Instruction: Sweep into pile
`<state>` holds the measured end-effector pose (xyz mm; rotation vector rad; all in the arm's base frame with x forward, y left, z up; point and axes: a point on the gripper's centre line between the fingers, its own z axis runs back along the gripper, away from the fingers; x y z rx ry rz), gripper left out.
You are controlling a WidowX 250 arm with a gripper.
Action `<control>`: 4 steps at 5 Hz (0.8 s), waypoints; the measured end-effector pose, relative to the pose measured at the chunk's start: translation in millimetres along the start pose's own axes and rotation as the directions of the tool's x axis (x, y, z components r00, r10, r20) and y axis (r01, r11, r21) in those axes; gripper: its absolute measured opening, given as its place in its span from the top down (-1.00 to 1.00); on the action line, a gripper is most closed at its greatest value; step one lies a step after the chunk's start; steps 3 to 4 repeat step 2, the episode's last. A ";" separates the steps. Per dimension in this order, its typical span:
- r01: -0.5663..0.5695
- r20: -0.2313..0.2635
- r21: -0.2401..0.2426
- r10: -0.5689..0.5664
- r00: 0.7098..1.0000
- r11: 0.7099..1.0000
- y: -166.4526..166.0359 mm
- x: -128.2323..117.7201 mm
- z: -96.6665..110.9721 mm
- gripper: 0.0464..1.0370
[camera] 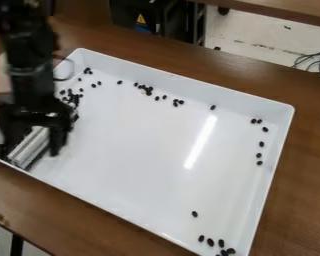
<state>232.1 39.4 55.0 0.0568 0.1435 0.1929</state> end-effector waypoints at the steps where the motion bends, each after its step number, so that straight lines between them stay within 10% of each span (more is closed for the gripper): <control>1: 0.128 0.000 -0.040 -0.128 0.992 0.991 -48.9 -1.2 4.5 -0.92; 4: 0.264 0.021 -0.032 -0.264 0.964 0.964 -96.8 -9.1 9.1 -0.92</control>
